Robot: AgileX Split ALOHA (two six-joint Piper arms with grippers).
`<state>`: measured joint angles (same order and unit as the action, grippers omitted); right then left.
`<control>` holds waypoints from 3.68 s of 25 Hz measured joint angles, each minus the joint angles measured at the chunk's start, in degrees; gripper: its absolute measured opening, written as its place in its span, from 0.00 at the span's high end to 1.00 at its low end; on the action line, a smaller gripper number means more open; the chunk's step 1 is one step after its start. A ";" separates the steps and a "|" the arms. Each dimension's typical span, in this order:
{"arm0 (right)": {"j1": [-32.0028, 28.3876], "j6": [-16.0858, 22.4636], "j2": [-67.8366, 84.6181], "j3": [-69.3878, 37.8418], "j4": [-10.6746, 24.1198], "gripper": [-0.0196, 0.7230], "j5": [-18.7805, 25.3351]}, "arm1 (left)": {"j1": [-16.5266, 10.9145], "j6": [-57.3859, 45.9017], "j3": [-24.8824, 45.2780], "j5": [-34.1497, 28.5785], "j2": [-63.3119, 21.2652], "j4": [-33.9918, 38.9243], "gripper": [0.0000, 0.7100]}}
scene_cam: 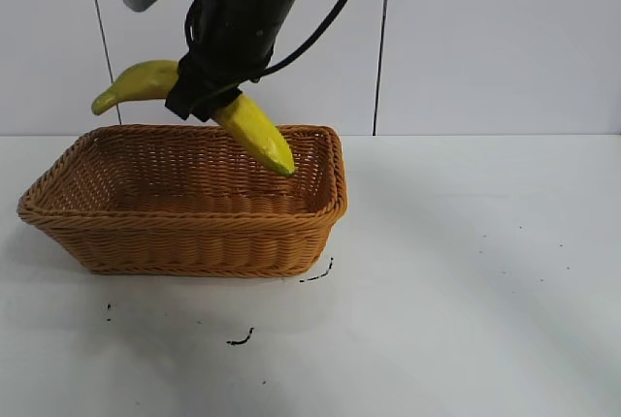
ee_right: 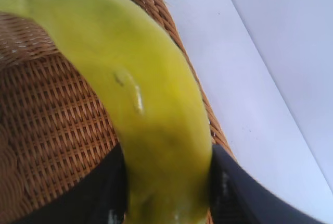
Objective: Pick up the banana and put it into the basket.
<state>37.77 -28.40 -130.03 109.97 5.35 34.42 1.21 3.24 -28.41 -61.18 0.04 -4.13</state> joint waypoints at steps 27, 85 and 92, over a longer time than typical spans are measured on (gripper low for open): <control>-0.05 13.18 1.69 0.00 0.06 0.04 -4.34 | 0.00 0.00 0.00 0.00 0.00 0.00 0.03; -39.36 27.36 49.82 -42.28 -5.79 0.05 35.19 | 0.00 0.00 0.00 0.00 0.00 0.05 0.03; -39.36 27.21 69.65 -63.75 -6.46 0.05 34.58 | 0.00 0.00 0.00 0.00 0.00 0.00 0.03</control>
<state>-1.59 -1.19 -60.38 46.21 -1.11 69.00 1.21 3.24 -28.41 -61.18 0.04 -4.13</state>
